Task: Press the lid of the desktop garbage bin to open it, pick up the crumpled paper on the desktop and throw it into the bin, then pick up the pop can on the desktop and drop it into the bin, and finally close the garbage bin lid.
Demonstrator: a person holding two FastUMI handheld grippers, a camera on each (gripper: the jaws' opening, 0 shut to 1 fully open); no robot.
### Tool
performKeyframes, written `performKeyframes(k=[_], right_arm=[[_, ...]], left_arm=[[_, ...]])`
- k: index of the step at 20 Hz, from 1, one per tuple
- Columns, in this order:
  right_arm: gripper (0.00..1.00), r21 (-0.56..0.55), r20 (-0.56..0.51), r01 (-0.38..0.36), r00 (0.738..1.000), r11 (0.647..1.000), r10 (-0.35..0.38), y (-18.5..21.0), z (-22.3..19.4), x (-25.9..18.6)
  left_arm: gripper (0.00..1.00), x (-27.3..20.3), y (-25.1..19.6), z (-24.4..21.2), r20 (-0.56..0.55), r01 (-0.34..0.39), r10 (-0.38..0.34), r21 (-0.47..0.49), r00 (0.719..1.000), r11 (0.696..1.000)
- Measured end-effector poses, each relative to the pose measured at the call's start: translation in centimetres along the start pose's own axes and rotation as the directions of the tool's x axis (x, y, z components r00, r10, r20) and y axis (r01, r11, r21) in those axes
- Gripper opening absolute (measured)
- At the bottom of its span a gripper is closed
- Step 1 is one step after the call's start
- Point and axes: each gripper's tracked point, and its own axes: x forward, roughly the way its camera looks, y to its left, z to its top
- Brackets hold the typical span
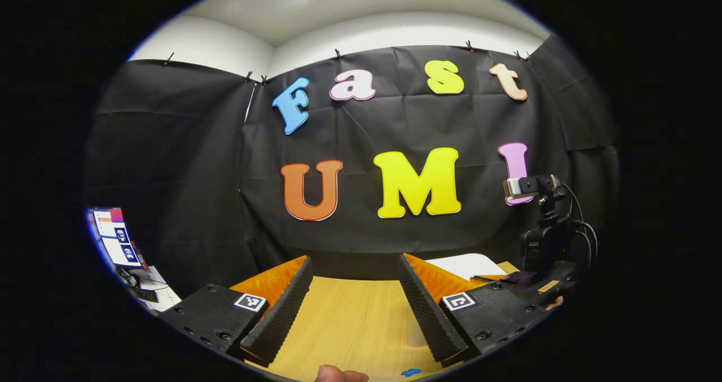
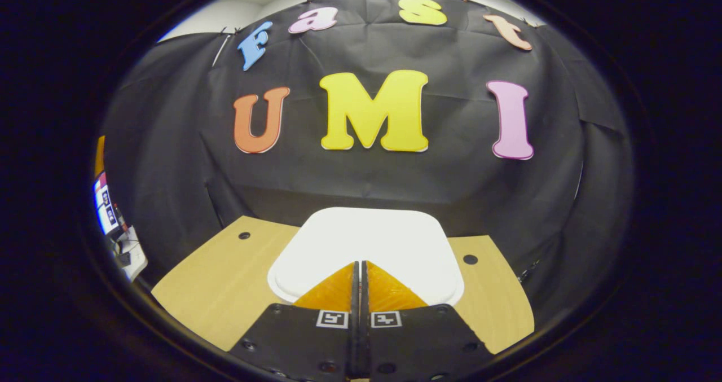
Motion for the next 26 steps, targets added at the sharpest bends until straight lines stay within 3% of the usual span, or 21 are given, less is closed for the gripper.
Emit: performKeyframes(k=[3, 5, 10, 11, 14, 15, 17, 23, 26], right_arm=[[0.04, 0.03, -0.04, -0.008, 0.999, 1.0, 0.009, -0.2, -0.8, 0.1], [0.01, 0.008, -0.066, -0.007, 0.998, 1.0, 0.008, -0.1, -1.0, -0.3], [0.01, -0.052, -0.009, 0.015, 1.0, 0.999, -0.015, -0.3, 0.7, -1.2], [0.22, -0.034, 0.002, -0.007, 1.0, 0.999, 0.007, 0.1, 1.5, -1.9], [0.6, -0.04, 0.124, 0.021, 0.992, 0.999, -0.016, -1.0, 5.4, -3.5], [0.8, -0.046, 0.149, 0.026, 0.989, 0.999, -0.019, -1.1, 6.3, -3.8], [0.93, -0.037, 0.171, 0.027, 0.985, 0.999, -0.021, -1.2, 7.2, -3.9], [0.95, -0.022, 0.288, 0.053, 0.957, 0.998, -0.045, -1.7, 10.2, -6.8], [0.96, 0.016, 0.303, 0.023, 0.953, 1.0, -0.027, -1.5, 10.0, -8.9]], left_arm=[[0.97, 0.1, 0.1, -0.3, -0.006, -0.001, 0.001, -0.008, 1.0, 1.0], [0.97, 0.1, -0.2, -0.8, -0.018, 0.012, -0.012, -0.027, 1.0, 1.0], [0.97, -0.3, -0.6, -0.6, -0.018, 0.031, -0.032, -0.043, 0.999, 0.999], [1.0, -0.2, -0.8, -1.0, -0.023, 0.037, -0.038, -0.05, 0.999, 0.998], [0.98, -0.2, -1.6, -1.2, -0.033, 0.061, -0.063, -0.069, 0.997, 0.996], [0.98, -0.3, -1.7, -1.2, -0.03, 0.065, -0.068, -0.071, 0.997, 0.995], [0.98, -0.2, -1.9, -1.4, -0.032, 0.077, -0.08, -0.077, 0.996, 0.994], [0.98, -0.2, -2.5, -2.0, -0.04, 0.1, -0.104, -0.089, 0.994, 0.991], [0.98, -0.4, -3.0, -3.1, -0.07, 0.122, -0.131, -0.122, 0.989, 0.985]])
